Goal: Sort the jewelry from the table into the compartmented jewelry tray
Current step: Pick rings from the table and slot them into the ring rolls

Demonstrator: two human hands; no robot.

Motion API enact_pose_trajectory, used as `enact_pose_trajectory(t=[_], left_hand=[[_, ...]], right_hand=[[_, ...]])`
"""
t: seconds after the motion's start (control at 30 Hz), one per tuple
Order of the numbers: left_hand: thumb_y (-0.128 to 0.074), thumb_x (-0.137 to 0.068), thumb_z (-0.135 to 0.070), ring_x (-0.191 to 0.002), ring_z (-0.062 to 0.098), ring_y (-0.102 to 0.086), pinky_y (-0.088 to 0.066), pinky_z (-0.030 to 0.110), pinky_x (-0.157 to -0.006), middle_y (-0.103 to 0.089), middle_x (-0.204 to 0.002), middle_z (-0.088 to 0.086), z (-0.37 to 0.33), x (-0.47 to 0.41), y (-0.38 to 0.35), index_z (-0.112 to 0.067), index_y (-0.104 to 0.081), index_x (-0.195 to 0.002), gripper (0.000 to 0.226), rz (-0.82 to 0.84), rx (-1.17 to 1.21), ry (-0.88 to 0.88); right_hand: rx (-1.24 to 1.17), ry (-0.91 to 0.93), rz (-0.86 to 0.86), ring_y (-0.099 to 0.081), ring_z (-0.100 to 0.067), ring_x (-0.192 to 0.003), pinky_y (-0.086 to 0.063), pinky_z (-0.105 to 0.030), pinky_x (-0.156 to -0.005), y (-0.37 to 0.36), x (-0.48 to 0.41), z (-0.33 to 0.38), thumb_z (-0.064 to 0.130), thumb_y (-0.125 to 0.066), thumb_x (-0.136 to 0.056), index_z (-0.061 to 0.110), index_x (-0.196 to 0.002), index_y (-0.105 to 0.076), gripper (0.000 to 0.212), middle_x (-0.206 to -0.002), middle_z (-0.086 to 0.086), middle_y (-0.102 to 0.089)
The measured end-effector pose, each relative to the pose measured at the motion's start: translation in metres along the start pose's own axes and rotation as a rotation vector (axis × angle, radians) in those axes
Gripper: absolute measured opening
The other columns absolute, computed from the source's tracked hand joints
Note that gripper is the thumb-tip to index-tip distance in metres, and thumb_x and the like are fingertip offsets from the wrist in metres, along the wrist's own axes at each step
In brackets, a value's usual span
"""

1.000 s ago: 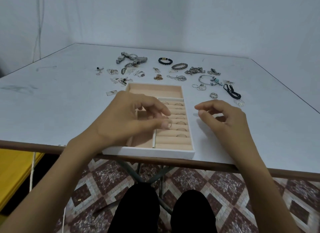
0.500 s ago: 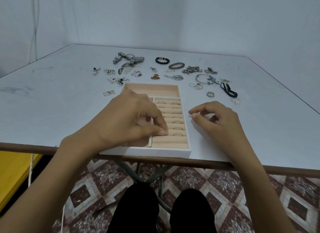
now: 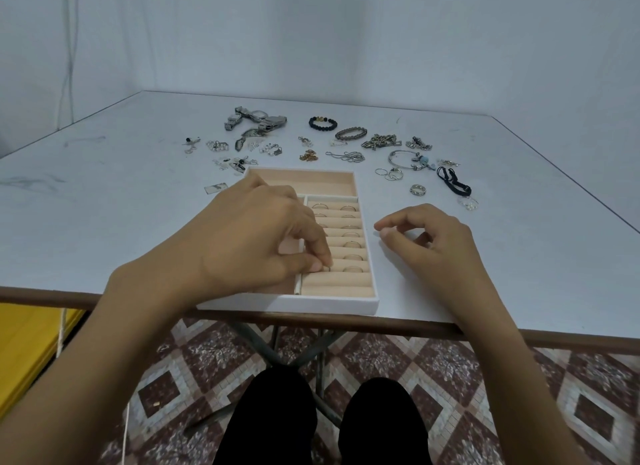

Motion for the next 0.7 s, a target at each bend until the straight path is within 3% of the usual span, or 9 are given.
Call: enact_pose_trajectory(t=[0.23,0.57,0.7], left_hand=[[-0.051,-0.071,-0.057,-0.089,0.001,-0.056,-0.028,0.025,-0.078,-0.069,-0.084,-0.023,0.0025,-0.0056,-0.0005,-0.050,-0.070,-0.084,0.025,0.007,-0.016,0.002],[-0.055,-0.069,-0.056,-0.087,-0.001,-0.060,-0.032,0.020,-0.074,-0.069,-0.082,-0.026,0.0042,-0.0061,-0.0005,-0.048,-0.072,-0.084,0.024,0.039,0.051,0.012],[-0.058,-0.067,-0.055,-0.087,-0.001,-0.060,-0.048,0.029,-0.076,-0.070,-0.083,-0.025,0.0057,-0.0091,-0.0040,-0.049,-0.072,-0.085,0.024,0.119,0.106,0.041]], right_hand=[[0.016,0.012,-0.005,-0.051,0.012,-0.075,-0.036,-0.003,-0.066,0.0002,-0.0001,-0.0007,0.017,-0.063,-0.087,0.028,-0.086,-0.071,0.013,-0.095,0.010,-0.065],[0.022,0.022,0.003,-0.050,0.011,-0.075,-0.036,-0.003,-0.066,-0.0003,-0.0001,-0.0001,0.016,-0.063,-0.088,0.026,-0.086,-0.071,0.012,-0.093,0.009,-0.065],[0.025,0.021,0.012,-0.051,0.010,-0.078,-0.036,-0.002,-0.067,-0.0005,-0.0005,-0.0001,0.015,-0.063,-0.088,0.024,-0.087,-0.072,0.012,-0.093,0.008,-0.065]])
Point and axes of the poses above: each hand's wrist, its own x-axis away from the middle knuckle, its own y-axis out of the back of the hand, z = x × y, the point moved 7 cm from there along -x, towards the middle knuckle
